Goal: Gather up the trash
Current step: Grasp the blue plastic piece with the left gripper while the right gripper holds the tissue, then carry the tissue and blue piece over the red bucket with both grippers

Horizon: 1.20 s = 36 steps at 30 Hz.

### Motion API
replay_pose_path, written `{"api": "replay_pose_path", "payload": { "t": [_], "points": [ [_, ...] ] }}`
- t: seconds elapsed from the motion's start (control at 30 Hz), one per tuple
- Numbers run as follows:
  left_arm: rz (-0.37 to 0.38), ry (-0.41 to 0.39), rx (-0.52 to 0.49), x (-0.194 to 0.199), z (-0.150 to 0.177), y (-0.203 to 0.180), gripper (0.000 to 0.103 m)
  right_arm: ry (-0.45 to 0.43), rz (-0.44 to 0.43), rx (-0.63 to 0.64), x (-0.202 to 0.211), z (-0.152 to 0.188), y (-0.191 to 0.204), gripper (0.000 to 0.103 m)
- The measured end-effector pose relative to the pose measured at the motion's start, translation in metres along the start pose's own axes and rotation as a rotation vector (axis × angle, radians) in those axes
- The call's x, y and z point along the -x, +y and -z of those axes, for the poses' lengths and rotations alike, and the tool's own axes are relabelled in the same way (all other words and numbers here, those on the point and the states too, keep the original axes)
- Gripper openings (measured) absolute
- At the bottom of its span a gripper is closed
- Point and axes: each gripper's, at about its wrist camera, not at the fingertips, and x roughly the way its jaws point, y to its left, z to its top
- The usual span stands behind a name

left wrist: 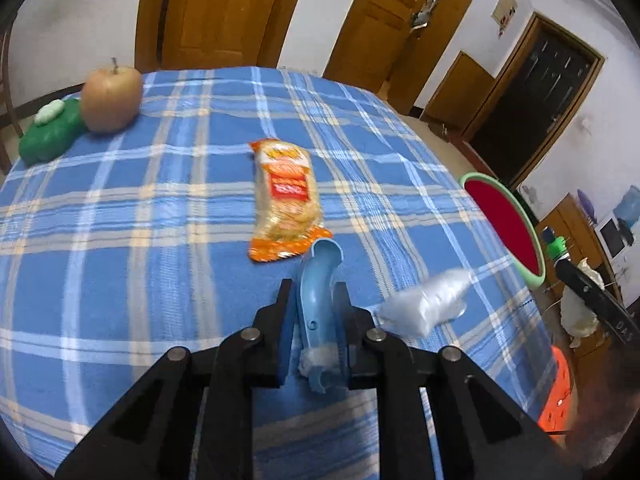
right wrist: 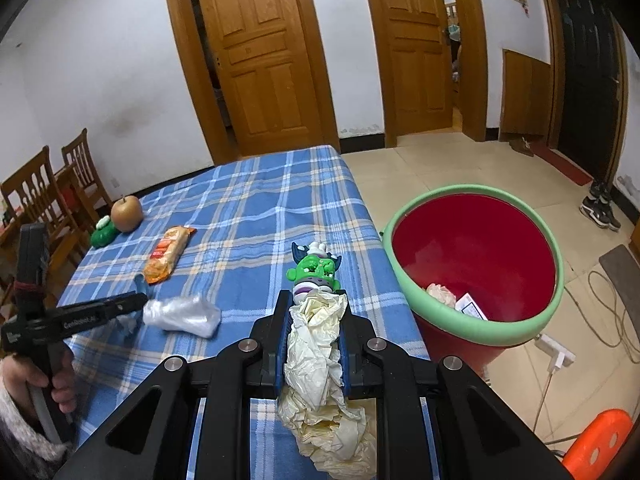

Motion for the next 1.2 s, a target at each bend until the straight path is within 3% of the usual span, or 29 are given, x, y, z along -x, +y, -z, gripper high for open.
{"api": "replay_pose_path", "payload": {
  "t": [0.3,0.5,0.7,0.9,1.2],
  "points": [
    [-0.009,-0.076,-0.026,0.076,0.001,0.001,0.018,-0.049,-0.013,0.035,0.016,-0.011,0.024,0.019],
    [0.007,-0.101,-0.043,0.093,0.000,-0.005,0.018,-0.045,-0.053,0.000,0.012,-0.014,0.032,0.019],
    [0.010,-0.095,-0.063,0.089,-0.001,-0.013,0.018,-0.040,-0.044,0.002,0.006,-0.018,0.028,0.019],
    [0.050,-0.069,-0.105,0.068,-0.009,-0.036,0.018,-0.047,0.002,-0.061,0.011,-0.018,-0.002,0.019],
    [0.148,-0.017,-0.244,0.022,-0.021,-0.114,0.018,-0.079,0.153,-0.141,0.055,-0.003,-0.059,0.019]
  ]
}}
